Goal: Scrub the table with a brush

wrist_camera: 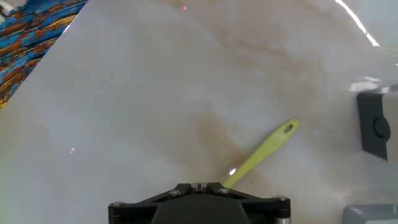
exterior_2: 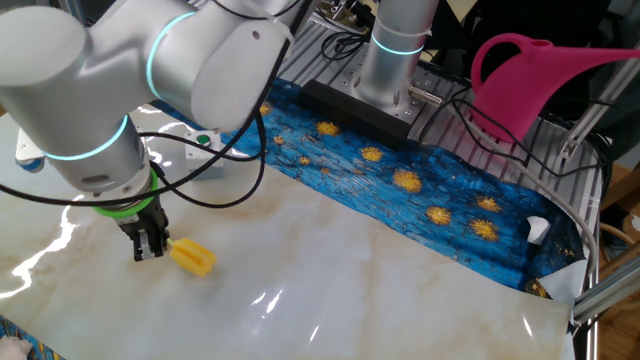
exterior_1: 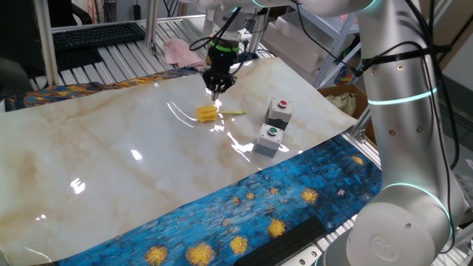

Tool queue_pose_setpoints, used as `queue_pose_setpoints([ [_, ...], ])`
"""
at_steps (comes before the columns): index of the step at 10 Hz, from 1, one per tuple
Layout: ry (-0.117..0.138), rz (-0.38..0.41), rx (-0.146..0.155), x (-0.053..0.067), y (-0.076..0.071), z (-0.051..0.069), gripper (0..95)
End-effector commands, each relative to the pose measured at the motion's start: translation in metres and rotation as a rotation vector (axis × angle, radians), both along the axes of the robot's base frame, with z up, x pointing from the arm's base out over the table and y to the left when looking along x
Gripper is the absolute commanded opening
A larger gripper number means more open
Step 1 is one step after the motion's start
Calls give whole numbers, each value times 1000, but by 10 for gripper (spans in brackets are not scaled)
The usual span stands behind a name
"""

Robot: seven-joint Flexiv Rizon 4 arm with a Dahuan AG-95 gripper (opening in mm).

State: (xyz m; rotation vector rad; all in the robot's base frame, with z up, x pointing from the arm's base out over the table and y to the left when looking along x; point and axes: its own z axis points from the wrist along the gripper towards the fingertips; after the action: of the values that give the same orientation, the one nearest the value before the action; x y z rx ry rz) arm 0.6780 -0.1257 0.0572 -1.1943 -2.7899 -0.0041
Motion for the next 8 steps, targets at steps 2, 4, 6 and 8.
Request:
queue_pose_setpoints([
  [2, -3, -8, -5, 2, 0, 0, 0],
  [4, -9, 0, -10, 2, 0, 0, 0],
  [6, -6, -9, 9, 2, 0, 0, 0],
  [8, 3, -28, 37, 2, 0, 0, 0],
])
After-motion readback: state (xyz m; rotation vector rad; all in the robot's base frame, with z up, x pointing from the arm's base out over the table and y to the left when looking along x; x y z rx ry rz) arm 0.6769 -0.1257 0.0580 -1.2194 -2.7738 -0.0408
